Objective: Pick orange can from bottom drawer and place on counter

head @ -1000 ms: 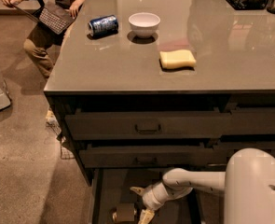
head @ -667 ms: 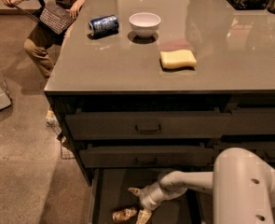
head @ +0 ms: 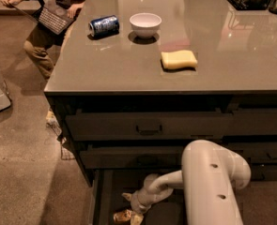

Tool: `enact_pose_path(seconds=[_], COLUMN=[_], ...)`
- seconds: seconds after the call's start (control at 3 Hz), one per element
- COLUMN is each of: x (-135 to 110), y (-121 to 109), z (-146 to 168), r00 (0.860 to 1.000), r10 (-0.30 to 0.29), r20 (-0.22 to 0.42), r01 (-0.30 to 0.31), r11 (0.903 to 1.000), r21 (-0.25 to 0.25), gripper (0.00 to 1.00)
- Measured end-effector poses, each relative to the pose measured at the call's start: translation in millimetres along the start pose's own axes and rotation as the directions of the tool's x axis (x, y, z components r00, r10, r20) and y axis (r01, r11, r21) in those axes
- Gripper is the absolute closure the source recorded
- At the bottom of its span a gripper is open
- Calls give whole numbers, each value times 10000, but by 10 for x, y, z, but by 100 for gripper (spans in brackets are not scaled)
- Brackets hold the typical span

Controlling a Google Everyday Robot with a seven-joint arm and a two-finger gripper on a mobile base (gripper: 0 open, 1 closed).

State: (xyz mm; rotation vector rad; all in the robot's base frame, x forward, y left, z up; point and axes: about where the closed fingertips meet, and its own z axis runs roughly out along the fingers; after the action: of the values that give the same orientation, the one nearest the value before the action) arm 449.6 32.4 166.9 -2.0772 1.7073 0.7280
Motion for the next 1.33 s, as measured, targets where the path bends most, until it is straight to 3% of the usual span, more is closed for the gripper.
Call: enact_pose_path(seconds=[0.33, 0.67, 1.0, 1.33], x=[33, 88, 101, 44], y=[-62, -79, -69, -34], z=[166, 297, 395, 288], r00=[9999, 9998, 9998, 9997], r10=[59, 194, 203, 59], r20=[-110, -99, 9, 252], r01=[-59, -195, -203, -59], r11=[10000, 9998, 9997, 10000], r21=[12, -25, -102, 29], gripper=[0, 19, 50, 73])
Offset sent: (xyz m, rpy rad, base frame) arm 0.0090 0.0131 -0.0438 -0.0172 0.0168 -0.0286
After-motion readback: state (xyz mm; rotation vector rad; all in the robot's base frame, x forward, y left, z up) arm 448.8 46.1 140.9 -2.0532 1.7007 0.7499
